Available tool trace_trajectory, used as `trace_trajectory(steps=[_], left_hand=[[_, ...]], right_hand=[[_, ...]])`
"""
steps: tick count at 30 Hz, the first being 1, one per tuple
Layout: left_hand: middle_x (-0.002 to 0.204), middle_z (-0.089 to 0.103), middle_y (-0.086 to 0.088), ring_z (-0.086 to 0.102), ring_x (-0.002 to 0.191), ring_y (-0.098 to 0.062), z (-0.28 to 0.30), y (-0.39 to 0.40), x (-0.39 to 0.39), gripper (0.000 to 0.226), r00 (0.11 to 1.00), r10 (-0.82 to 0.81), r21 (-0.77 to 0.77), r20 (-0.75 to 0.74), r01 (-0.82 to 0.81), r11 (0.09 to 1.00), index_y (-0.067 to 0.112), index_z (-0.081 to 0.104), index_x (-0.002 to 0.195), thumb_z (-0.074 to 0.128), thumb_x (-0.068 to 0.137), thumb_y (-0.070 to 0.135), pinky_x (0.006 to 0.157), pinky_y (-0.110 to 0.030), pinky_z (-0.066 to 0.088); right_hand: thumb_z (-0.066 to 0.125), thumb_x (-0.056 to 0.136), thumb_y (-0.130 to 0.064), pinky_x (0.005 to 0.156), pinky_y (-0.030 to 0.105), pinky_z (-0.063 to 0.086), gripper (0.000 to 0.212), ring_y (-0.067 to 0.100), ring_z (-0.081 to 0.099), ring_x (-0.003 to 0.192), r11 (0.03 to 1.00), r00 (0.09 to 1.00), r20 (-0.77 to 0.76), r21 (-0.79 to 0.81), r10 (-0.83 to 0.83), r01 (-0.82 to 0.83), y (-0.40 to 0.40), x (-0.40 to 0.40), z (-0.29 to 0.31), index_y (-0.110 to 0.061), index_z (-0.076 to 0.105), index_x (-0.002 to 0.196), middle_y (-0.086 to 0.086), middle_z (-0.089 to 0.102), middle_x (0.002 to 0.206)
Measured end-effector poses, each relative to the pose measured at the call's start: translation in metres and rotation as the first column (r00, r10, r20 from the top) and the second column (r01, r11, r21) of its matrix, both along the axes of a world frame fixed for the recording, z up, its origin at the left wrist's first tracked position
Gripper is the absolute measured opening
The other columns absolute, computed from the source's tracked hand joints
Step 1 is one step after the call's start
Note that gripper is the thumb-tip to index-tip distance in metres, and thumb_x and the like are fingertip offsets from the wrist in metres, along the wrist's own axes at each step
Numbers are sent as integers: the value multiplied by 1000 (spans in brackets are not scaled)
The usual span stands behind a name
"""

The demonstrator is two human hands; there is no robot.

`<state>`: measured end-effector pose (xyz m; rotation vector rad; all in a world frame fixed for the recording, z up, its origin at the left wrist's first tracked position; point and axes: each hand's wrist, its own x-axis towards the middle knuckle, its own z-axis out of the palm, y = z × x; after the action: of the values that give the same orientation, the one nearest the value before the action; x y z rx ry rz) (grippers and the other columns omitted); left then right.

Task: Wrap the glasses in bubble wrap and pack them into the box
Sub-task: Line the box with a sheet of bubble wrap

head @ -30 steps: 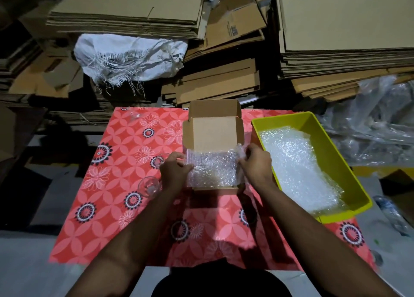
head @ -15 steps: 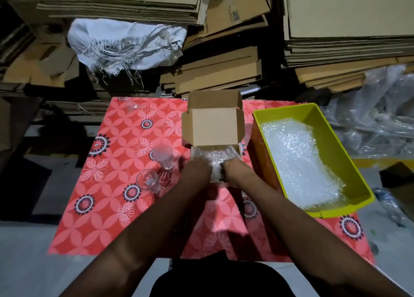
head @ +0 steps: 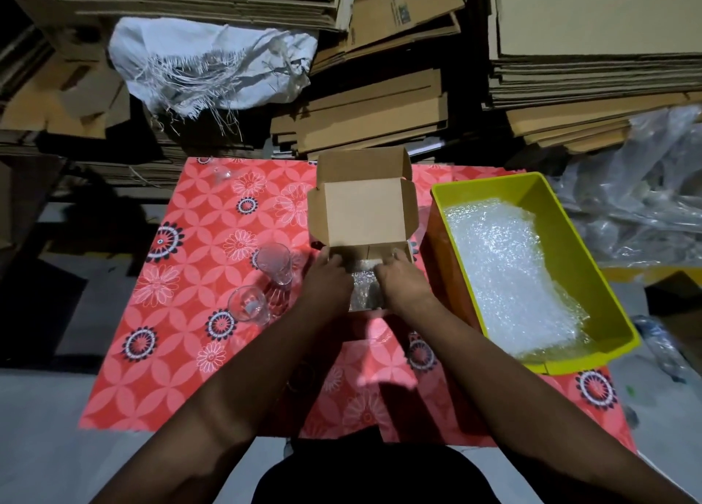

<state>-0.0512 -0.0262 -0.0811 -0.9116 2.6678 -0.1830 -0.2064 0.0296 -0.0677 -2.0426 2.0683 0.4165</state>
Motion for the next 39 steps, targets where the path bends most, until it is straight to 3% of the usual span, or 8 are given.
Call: trace_trajectory(steps=[3,11,19,24,32,36,38,39], left_hand=[[108,63,-7,49,113,-29,-2,0,11,13,993,100,-100,-69,-106,989,17,73,86,66,79,26,100,-46,35],[140,44,-16,33,133,-36,4,7,6,24,955,295,-156,-23,-295,943,21,73,96,62,78,33,106,-50,29],[131,56,-14,45,123,-38,-3,4,0,40,913,395,-132,99,-382,915,27,61,121,57,83,40,108,-54,26],[121,59,-6,59,108,-29,-11,1,-1,55,912,404,-14,75,-404,915,28,55,119,68,73,55,92,-45,39],[94,70,6,68,86,-21,0,7,-4,30,862,499,51,84,-504,862,25,69,102,75,77,41,78,-37,54],[88,71,-3,68,82,-26,-8,12,-1,21,562,797,412,-224,-686,600,22,72,103,62,89,34,69,-29,49],[84,70,-11,68,84,-32,-7,16,-1,30,396,843,547,-364,-642,537,8,71,94,56,92,33,63,-28,46],[78,66,-10,66,84,-33,-8,15,-2,31,415,822,536,-389,-624,568,6,69,91,54,94,33,62,-27,44]], right_hand=[[60,90,-38,88,37,40,29,28,40,116,978,989,-107,-194,-100,78,7,-9,5,-26,66,116,7,45,121],[59,91,-38,81,33,49,38,30,41,115,938,935,-75,-41,-346,344,9,-21,-7,-27,61,127,9,36,125],[58,92,-26,86,39,51,51,34,48,115,916,923,-27,112,-384,385,8,-22,-6,-28,47,142,12,36,130],[49,98,-22,87,36,51,41,30,58,109,936,938,-78,84,-337,343,12,-19,-6,-21,50,139,14,40,132],[53,95,-24,71,34,53,44,24,60,108,944,941,-125,65,-315,324,12,-19,-4,-29,53,139,10,45,129],[57,94,-24,75,36,58,48,25,61,110,931,932,-100,78,-348,356,16,-18,-2,-29,51,141,10,43,132],[56,95,-26,84,38,57,48,26,55,119,935,941,-70,106,-331,337,18,-19,1,-27,49,143,12,40,136],[54,96,-28,89,39,56,47,26,53,122,935,942,-39,117,-333,336,19,-20,5,-26,48,142,13,39,137]])
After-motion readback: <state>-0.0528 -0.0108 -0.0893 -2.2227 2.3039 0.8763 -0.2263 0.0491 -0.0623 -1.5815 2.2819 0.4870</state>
